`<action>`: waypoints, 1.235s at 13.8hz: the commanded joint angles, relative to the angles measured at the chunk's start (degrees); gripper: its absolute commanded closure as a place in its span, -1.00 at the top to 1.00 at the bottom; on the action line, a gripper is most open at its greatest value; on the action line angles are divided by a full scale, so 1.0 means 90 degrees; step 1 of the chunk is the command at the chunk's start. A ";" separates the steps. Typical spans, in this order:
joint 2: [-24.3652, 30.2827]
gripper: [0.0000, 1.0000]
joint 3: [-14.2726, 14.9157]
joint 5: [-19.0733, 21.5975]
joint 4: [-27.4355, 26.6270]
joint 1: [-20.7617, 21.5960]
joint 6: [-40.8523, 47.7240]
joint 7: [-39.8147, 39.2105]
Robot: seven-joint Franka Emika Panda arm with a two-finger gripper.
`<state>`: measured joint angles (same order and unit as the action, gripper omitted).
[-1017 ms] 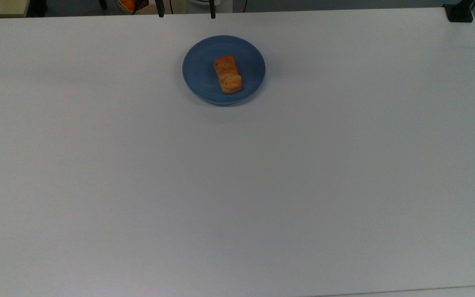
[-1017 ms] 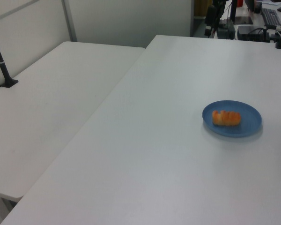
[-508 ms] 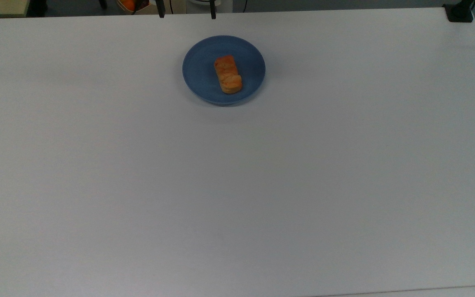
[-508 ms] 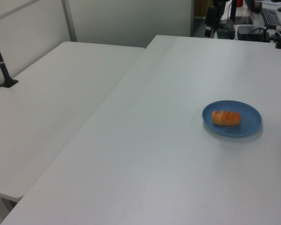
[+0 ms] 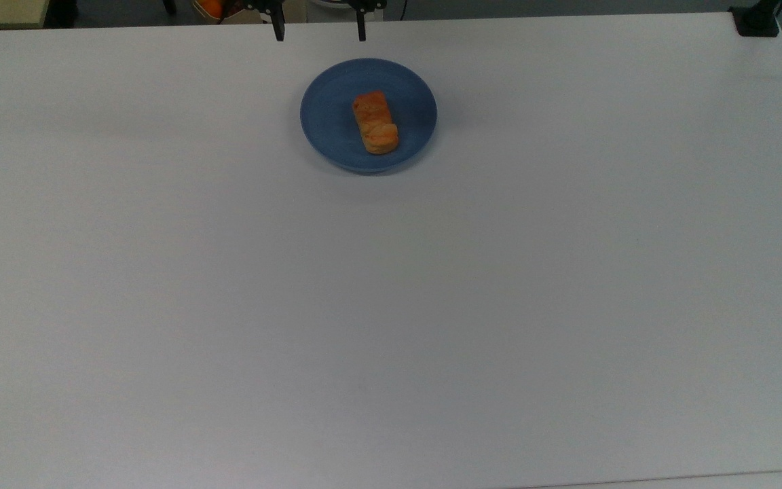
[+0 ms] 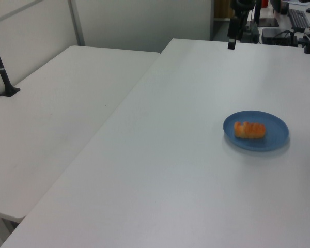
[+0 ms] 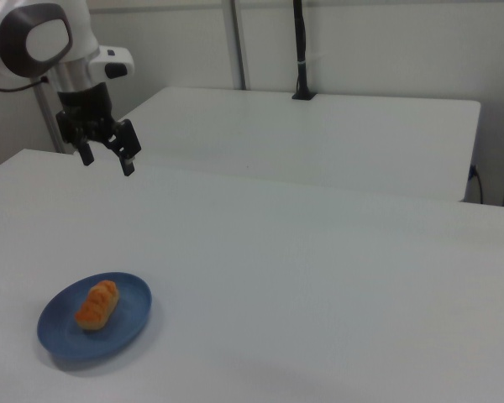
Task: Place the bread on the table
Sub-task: 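Move the gripper over the bread roll on the blue plate and lower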
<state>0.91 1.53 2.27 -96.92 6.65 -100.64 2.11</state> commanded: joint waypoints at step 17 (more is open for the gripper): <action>-0.0238 1.00 -0.0482 0.0031 -0.2560 0.0287 -0.0055 -0.1719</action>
<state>-2.32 -1.62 2.27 -113.49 8.47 -94.03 -13.18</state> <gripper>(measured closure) 0.000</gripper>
